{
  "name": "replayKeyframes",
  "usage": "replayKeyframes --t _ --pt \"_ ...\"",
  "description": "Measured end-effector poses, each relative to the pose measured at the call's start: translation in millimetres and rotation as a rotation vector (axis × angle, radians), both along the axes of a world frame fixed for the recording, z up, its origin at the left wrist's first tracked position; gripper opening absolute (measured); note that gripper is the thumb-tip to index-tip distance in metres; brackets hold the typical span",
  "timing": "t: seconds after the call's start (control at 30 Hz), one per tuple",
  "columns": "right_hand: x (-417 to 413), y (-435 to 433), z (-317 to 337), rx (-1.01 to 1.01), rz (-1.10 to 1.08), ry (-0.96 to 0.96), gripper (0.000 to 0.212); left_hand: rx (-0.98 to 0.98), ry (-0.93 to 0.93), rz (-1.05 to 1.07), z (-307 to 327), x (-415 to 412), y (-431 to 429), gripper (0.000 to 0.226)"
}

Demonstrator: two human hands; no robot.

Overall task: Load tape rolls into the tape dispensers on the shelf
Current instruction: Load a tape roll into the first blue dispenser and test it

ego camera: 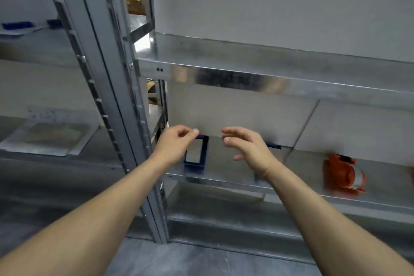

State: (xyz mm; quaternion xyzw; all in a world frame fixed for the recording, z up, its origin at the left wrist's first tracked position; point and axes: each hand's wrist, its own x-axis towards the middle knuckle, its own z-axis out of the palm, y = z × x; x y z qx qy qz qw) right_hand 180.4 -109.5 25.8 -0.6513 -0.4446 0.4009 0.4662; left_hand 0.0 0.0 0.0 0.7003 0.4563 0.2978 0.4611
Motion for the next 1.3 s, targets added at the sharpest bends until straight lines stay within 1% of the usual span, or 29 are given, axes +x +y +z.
replayKeyframes --t 0.07,0.2,0.27,0.37,0.5,0.6,0.77,1.03,1.2,1.3 --pt "-6 12 -13 -0.045 -0.001 -0.068 0.039 -0.032 0.017 0.03 -13 -1 14 0.023" --pt "-11 32 -52 -0.141 -0.024 -0.134 0.049 -0.103 0.154 0.009 -46 -3 38 0.05" --pt "-10 40 -66 -0.185 -0.031 -0.15 0.053 -0.123 0.212 0.005 -56 -1 46 0.054" --pt "-10 48 -84 -0.253 -0.004 -0.194 0.056 -0.158 0.244 -0.004 -66 4 51 0.052" --pt "-8 60 -101 -0.335 0.102 -0.307 0.057 -0.172 0.287 -0.015 -73 13 57 0.052" --pt "-5 67 -108 -0.386 0.186 -0.392 0.057 -0.174 0.306 -0.015 -75 20 58 0.048" --pt "-4 79 -119 -0.434 0.308 -0.537 0.053 -0.191 0.293 -0.011 -78 27 59 0.043" --pt "-3 88 -129 -0.489 0.381 -0.543 0.051 -0.248 0.309 -0.048 -91 30 65 0.046" --pt "-4 90 -139 -0.489 0.389 -0.54 0.04 -0.278 0.322 -0.079 -99 32 67 0.045" --pt "-7 92 -141 -0.474 0.395 -0.557 0.032 -0.299 0.329 -0.099 -102 33 68 0.049"
